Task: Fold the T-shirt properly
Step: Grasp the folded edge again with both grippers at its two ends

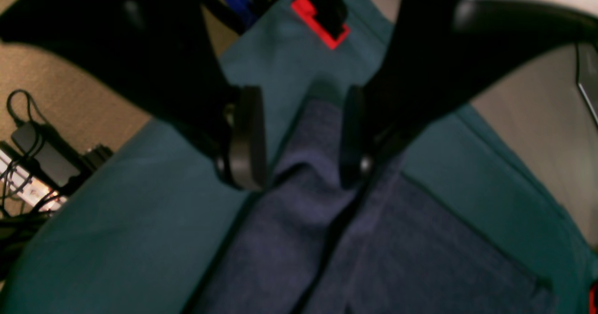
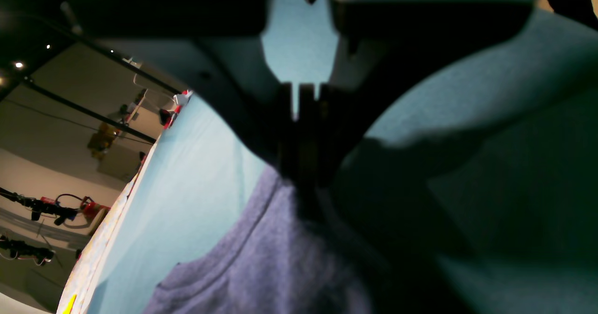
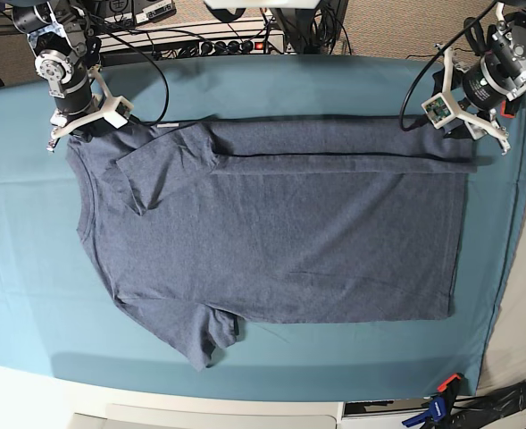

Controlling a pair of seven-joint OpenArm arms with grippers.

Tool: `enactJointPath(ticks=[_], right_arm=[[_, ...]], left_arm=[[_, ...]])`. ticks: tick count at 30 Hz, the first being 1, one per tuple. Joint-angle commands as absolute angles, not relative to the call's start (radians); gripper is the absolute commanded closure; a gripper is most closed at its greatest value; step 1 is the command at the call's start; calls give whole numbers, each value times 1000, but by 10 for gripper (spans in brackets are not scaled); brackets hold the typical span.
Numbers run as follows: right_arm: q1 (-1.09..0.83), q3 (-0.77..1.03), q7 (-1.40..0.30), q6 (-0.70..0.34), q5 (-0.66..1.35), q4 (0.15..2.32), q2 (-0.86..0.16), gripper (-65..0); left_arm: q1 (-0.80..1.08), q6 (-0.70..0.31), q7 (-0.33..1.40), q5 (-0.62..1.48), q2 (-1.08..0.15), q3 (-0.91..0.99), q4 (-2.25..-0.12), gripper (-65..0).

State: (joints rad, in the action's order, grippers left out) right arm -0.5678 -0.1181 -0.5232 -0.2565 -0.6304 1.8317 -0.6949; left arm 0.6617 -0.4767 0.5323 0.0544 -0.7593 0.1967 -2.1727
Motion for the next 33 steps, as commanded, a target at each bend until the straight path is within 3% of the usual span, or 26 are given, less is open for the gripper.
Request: enactJointPath(ticks=[1,8,14,29,33], right_arm=[[-565,-110,-518,-244,-644,1843,-712,0],[-564,-110,-500,-244,-644,1843,-715,0],[-561,-110,-451,-243,-645,1843,-715,0],[-542,-110,-453,-243,-647,1843,-715,0],[-542,-110,-455,-243,-647,1843,-715,0]], left_arm=[[663,-473,503,57,-774,205,-2177,-275],[662,-575,477,1,-785,205,-2069,-275],[662,-513,408,-131,-785,205,-1963,-275],[662,-440,384,-258,-782,168,-1961,-250],[658,-299,404,-459,-782,22,-1961,-240]])
